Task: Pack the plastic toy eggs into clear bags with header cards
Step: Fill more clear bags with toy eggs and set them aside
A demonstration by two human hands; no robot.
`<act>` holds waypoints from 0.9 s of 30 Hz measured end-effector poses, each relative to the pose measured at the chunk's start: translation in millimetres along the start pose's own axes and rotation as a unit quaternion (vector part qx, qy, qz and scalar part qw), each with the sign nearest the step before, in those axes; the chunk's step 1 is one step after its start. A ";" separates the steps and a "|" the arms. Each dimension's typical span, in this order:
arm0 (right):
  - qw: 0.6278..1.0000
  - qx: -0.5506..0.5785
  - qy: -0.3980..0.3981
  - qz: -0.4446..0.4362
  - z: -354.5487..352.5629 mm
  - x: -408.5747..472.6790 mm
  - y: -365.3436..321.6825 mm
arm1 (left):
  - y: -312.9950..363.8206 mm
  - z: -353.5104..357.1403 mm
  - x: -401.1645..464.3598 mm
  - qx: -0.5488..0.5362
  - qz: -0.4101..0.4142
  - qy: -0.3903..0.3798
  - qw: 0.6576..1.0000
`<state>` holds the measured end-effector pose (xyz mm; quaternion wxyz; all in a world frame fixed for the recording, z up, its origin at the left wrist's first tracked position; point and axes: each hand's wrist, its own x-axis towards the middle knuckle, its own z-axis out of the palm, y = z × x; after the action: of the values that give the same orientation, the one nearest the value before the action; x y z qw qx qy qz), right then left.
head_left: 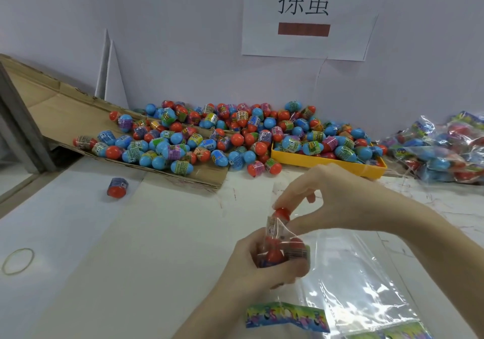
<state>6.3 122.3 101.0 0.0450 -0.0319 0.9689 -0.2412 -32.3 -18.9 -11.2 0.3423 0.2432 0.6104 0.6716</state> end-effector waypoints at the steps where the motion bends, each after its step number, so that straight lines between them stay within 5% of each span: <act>1: 1.000 -0.005 -0.010 0.006 0.3 1.8 0.3 | 0.4 -0.2 0.2 -0.007 0.002 -0.001 1.000; 8: 0.998 -0.067 -0.012 -0.004 12.1 7.8 7.9 | 1.2 1.7 -3.5 -0.026 0.010 -0.023 0.999; 13: 0.990 0.061 -0.123 -0.037 -17.1 8.0 16.7 | -1.1 -0.4 1.6 -0.024 -0.026 0.003 0.999; 15: 0.986 0.162 -0.022 -0.043 -34.7 20.3 29.8 | -1.1 -2.0 2.4 -0.023 -0.030 0.018 0.999; 17: 0.956 0.239 0.171 0.008 -41.8 47.8 52.6 | -0.8 -3.0 2.1 -0.016 -0.030 0.009 0.999; 19: 0.944 0.131 0.283 0.108 -36.7 79.0 76.4 | -0.1 -3.7 1.5 -0.010 -0.032 -0.002 0.999; 23: 0.947 -0.162 0.186 0.208 -7.3 113.9 120.0 | -0.3 -4.8 1.3 -0.013 -0.025 -0.017 0.999; 27: 0.927 -0.232 0.228 0.188 9.3 122.4 132.8 | -2.9 -6.6 2.4 -0.031 -0.022 -0.019 0.999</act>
<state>-119.7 224.9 21.6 -0.1408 0.1974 0.9701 0.0027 -38.2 -21.4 -15.2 0.3762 0.2319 0.5875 0.6779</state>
